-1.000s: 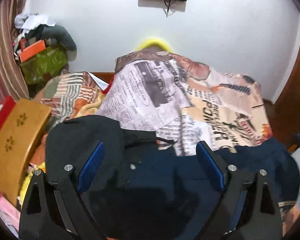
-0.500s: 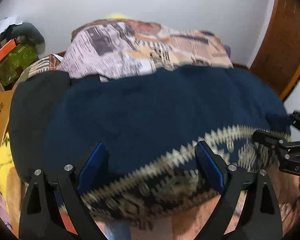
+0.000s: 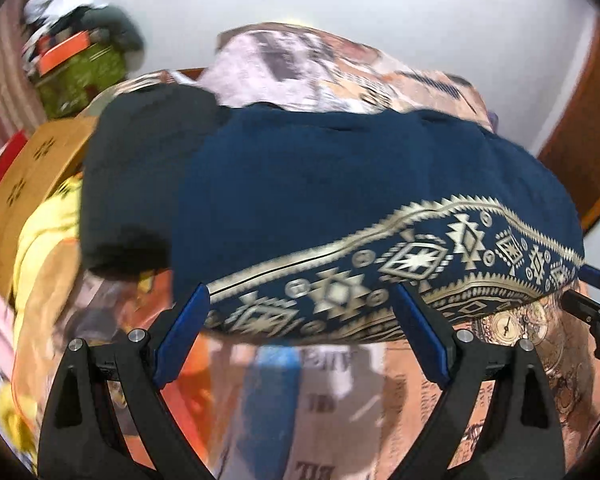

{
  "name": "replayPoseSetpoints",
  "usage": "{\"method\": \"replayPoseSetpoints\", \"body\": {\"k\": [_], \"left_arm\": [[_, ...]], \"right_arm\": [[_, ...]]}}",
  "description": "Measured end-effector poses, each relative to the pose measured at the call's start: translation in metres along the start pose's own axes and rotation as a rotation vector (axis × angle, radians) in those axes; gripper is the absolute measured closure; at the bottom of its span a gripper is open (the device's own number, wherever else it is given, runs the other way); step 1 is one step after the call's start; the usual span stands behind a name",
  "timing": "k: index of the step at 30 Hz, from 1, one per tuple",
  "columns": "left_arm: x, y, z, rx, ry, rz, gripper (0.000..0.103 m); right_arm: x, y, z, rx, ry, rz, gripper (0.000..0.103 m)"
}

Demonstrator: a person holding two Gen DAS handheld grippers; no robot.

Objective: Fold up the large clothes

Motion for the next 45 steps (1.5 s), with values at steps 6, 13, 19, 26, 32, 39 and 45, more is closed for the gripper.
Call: {"method": "replayPoseSetpoints", "body": {"k": [6,13,19,26,32,39,45], "left_arm": [[0.016,0.023,0.047,-0.245,0.039,0.084,0.01],[0.062,0.035,0.056,-0.479,0.301,0.211,0.011],[0.106,0.028,0.054,-0.642,0.439,0.254,0.011],[0.117,0.022,0.042,-0.698,0.489,0.214,0.027],[0.088,-0.007,0.03,-0.605,0.431,0.13,0.078],[0.019,-0.055,0.017,-0.424,0.32,-0.036,0.091],[-0.056,-0.089,0.028,-0.335,0.31,-0.243,0.095]], "right_arm": [[-0.005,-0.01,0.003,0.014,-0.013,-0.047,0.042],[0.008,-0.008,0.002,0.04,-0.051,-0.03,0.042],[0.021,-0.007,-0.005,0.059,-0.06,-0.005,0.042],[0.027,-0.005,-0.011,0.091,-0.066,0.005,0.042],[0.024,-0.009,-0.005,0.064,-0.052,0.011,0.042],[0.005,-0.035,0.011,0.032,-0.078,-0.023,0.042],[0.0,-0.074,0.037,-0.003,-0.131,-0.051,0.042]]}}
Point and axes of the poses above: each gripper's, at about its wrist camera, not at the fingertips, and x roughly the way its jaws point, z to its left, y to its underside, the point moved 2 cm from there along x, roughly the way its jaws point, and after that the axes turned 15 degrees about -y, right-handed, at the moved point
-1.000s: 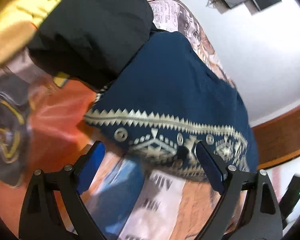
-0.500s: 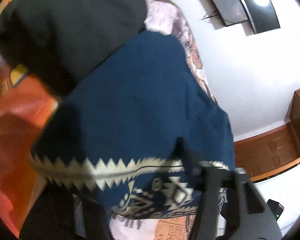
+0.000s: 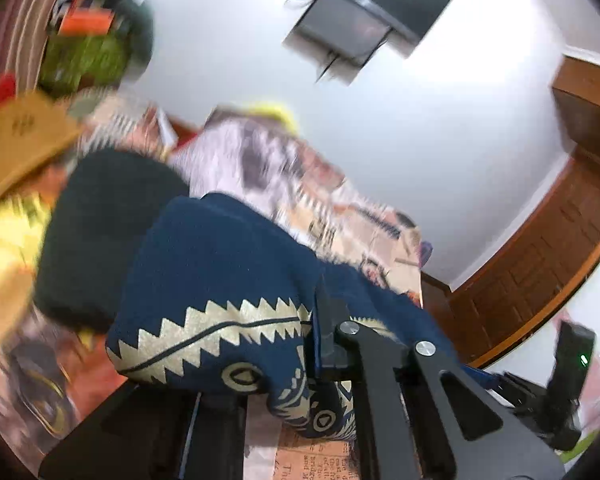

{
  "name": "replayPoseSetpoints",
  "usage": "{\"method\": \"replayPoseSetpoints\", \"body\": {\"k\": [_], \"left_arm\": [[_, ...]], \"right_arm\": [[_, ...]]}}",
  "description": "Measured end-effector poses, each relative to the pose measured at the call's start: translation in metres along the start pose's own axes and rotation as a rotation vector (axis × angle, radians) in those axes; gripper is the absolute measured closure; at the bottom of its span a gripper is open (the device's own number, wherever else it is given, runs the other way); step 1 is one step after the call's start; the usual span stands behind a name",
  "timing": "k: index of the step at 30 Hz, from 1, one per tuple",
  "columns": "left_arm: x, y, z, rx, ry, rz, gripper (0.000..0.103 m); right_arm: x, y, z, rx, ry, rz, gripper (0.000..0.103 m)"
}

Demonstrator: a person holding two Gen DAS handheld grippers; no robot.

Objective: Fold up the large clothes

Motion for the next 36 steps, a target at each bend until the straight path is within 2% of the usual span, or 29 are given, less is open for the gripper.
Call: {"method": "replayPoseSetpoints", "body": {"k": [2,3,5,7,11,14,17,20,25,28,29,31,34,36], "left_arm": [[-0.017,-0.003,-0.004,0.055,-0.031,-0.056,0.096],[-0.023,-0.004,-0.006,0.089,-0.057,-0.086,0.096],[-0.029,-0.002,-0.005,0.146,-0.118,-0.127,0.096],[-0.026,0.002,-0.005,0.184,-0.164,-0.137,0.096],[0.005,0.012,-0.004,0.255,-0.208,-0.04,0.096],[0.01,0.024,-0.006,0.276,-0.191,-0.001,0.096],[0.005,0.027,-0.018,0.284,-0.154,-0.006,0.096],[0.0,0.029,-0.046,0.3,-0.073,-0.006,0.096],[0.005,0.058,-0.11,0.402,0.008,0.023,0.096],[0.012,0.09,-0.144,0.453,0.097,0.103,0.096],[0.016,0.105,-0.154,0.473,0.129,0.146,0.096],[0.022,0.126,-0.165,0.507,0.163,0.208,0.096],[0.038,0.163,-0.169,0.543,0.194,0.352,0.096],[0.043,0.176,-0.166,0.562,0.182,0.389,0.096]], "right_arm": [[0.01,-0.008,0.012,-0.019,-0.045,-0.013,0.041],[0.017,-0.009,0.014,-0.021,-0.024,0.026,0.041],[0.04,-0.01,0.023,-0.027,-0.056,0.049,0.035],[0.073,-0.005,0.03,-0.026,-0.098,0.106,0.035],[0.138,0.018,0.034,0.041,-0.237,0.295,0.035],[0.149,0.026,0.031,0.054,-0.24,0.291,0.033],[0.13,0.026,0.025,0.057,-0.249,0.292,0.034],[0.09,0.03,0.008,0.077,-0.211,0.222,0.034],[0.005,0.048,-0.037,0.107,0.011,0.09,0.034],[-0.031,0.062,-0.06,0.098,0.139,0.068,0.034],[-0.041,0.067,-0.069,0.105,0.156,0.069,0.034],[-0.053,0.075,-0.078,0.135,0.171,0.071,0.034],[-0.065,0.083,-0.092,0.188,0.174,0.068,0.034],[-0.07,0.09,-0.091,0.208,0.134,0.041,0.034]]}}
Point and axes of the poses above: each gripper's, at about its wrist camera, not at the fingertips, and x roughly the way its jaws point, z to its left, y to its underside, the point moved 2 cm from there along x, roughly the way its jaws point, and after that the axes turned 15 degrees about -y, right-handed, at the moved point
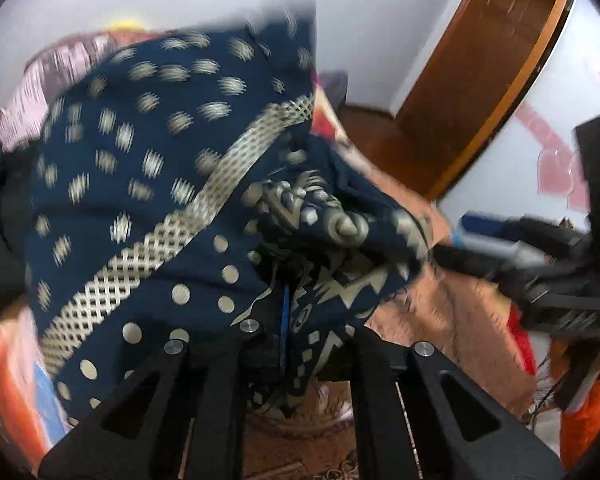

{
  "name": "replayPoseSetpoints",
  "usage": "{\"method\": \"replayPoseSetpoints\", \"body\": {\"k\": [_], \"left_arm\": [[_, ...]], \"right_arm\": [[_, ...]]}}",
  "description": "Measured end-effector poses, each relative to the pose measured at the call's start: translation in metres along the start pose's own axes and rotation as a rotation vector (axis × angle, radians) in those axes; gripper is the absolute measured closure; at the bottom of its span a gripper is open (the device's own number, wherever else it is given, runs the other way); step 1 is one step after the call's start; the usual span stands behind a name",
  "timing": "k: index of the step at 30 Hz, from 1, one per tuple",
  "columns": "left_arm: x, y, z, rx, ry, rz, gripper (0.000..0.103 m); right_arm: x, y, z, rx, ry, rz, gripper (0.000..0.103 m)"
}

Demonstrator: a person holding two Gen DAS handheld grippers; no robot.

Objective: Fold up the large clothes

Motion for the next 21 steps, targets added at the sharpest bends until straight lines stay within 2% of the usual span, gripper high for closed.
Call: {"method": "replayPoseSetpoints", "body": {"k": [3,4,6,7,8,11,12,14,17,19,21], "left_arm": [[-0.008,0.007,-0.002,0.038,-0.05,-0.019,0.096],[-0.013,0.008,-0.003,0.058,-0.062,-0.024,0.092],[-0.022,0.011,-0.006,0.09,-0.074,-0.027,0.08],[-0.028,0.013,-0.006,0.1,-0.067,-0.024,0.069],[-0.037,0.015,-0.005,0.108,-0.051,-0.029,0.062],[-0.058,0.023,-0.001,0.125,-0.078,-0.077,0.052],[-0.066,0.024,0.0,0.131,-0.111,-0.103,0.052],[-0.078,0.022,0.004,0.134,-0.156,-0.139,0.05],[-0.092,0.022,0.019,0.117,-0.211,-0.179,0.043],[-0.095,0.017,0.033,0.098,-0.254,-0.204,0.042],[-0.091,0.008,0.048,0.073,-0.287,-0.195,0.041]], "right_arm": [[-0.009,0.002,0.001,0.008,-0.025,-0.021,0.034],[-0.012,0.001,0.004,0.004,-0.034,-0.027,0.034],[-0.016,-0.002,0.01,-0.011,-0.047,-0.042,0.034],[-0.019,-0.004,0.014,-0.02,-0.054,-0.053,0.034],[-0.023,-0.006,0.018,-0.029,-0.064,-0.065,0.034],[-0.027,-0.012,0.03,-0.054,-0.097,-0.095,0.034],[-0.027,-0.015,0.035,-0.065,-0.149,-0.13,0.034],[-0.025,-0.022,0.046,-0.086,-0.174,-0.141,0.034],[-0.011,-0.031,0.063,-0.122,-0.201,-0.136,0.034],[0.001,-0.035,0.074,-0.145,-0.203,-0.127,0.034],[0.014,-0.037,0.08,-0.157,-0.203,-0.111,0.034]]}}
Point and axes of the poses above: each gripper's, at about its wrist camera, not at the fingertips, and x roughly the way its jaws point, z to its left, y to its underside, the point moved 2 cm from there along x, roughly the way its jaws point, and after that the axes turned 15 degrees about -y, right-handed, at the moved point
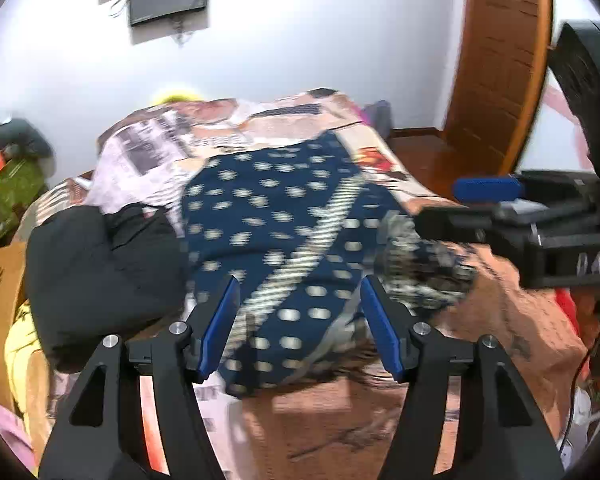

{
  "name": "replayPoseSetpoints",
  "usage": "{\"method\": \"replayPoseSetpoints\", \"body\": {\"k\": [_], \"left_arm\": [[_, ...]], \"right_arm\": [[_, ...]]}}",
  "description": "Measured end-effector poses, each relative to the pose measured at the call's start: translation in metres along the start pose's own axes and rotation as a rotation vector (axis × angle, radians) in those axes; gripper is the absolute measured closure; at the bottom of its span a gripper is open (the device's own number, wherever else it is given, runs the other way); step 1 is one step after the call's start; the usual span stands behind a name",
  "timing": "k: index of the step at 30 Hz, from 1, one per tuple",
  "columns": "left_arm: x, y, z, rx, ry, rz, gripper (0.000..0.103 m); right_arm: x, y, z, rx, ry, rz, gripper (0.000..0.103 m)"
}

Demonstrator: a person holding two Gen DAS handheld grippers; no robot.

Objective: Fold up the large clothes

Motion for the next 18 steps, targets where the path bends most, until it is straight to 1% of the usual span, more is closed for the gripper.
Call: {"method": "replayPoseSetpoints", "body": {"k": [4,8,11,14,18], "left_arm": [[0.029,0.005,0.016,-0.048,-0.021,0.064,0.041],[0.051,0.022,0.023,-0.059,-0.032,0.115,0.041],[0.055,0.032,0.026,-0.065,-0.019,0.126,0.04],[0.054,0.042,0.029,-0.049,-0.019,0.142,0.04],[0.05,0.043,0.033,-0.009,-0.039,0.141,0.04]], "right_arm": [[0.029,0.007,-0.009,0.018,0.003,0.061,0.034],[0.041,0.022,-0.029,0.044,0.04,0.118,0.034],[0.04,0.035,-0.043,0.054,0.089,0.157,0.034],[0.033,0.045,-0.052,0.076,0.071,0.171,0.034],[0.021,0.051,-0.056,0.095,0.063,0.18,0.034]]}}
Point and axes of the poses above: each gripper's, at about its wrist camera, not at the fingertips, and x roughly the way its jaws point, z to its left, y to its underside, the point moved 2 cm from there along x, roughly the way its jaws point, and after that the axes turned 15 degrees about -y, right-handed, at the moved point
